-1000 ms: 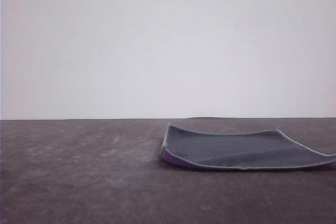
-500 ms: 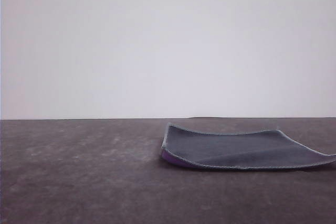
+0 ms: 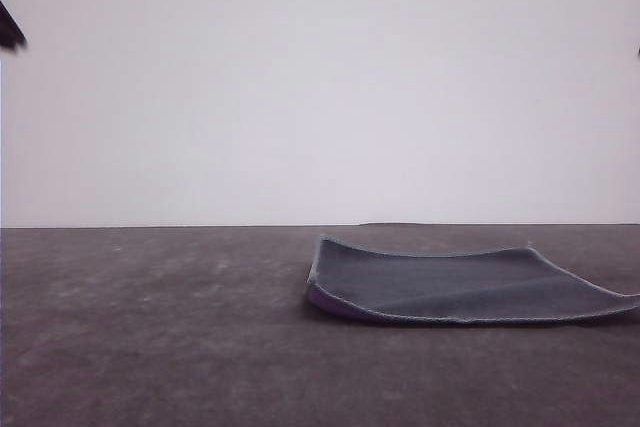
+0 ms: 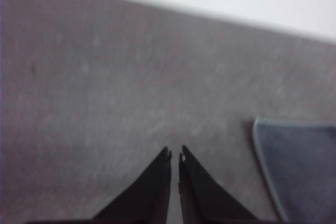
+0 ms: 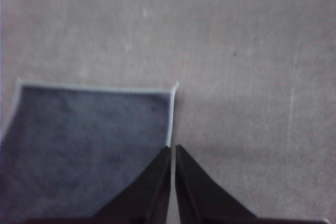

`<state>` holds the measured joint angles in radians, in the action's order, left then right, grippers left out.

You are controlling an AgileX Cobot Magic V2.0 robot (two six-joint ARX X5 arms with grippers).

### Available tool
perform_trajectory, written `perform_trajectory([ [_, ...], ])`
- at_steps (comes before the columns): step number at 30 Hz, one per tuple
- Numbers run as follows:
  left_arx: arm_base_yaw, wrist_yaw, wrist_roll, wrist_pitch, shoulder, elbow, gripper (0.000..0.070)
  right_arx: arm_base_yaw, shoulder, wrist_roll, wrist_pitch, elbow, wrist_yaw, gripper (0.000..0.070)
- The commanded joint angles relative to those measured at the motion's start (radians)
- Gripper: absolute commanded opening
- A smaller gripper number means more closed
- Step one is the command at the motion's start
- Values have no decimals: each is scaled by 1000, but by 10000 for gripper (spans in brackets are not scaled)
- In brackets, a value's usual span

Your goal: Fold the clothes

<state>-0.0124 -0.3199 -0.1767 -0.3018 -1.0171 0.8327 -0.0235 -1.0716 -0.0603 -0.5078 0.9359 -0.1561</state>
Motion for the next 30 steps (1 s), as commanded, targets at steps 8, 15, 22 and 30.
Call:
perform_trajectory([
  [8, 1, -22, 71, -77, -214, 133, 33, 2, -133, 70, -27, 81, 7, 21],
  [15, 1, -155, 71, -94, -254, 133, 403, 2, -133, 72, -55, 81, 6, 553],
  [22, 37, -279, -6, -22, -312, 135, 395, 21, -170, 68, -34, 81, -21, 570],
  [30, 162, -398, -106, 136, -555, 212, 395, 82, -358, 46, 50, 108, -218, 570],
])
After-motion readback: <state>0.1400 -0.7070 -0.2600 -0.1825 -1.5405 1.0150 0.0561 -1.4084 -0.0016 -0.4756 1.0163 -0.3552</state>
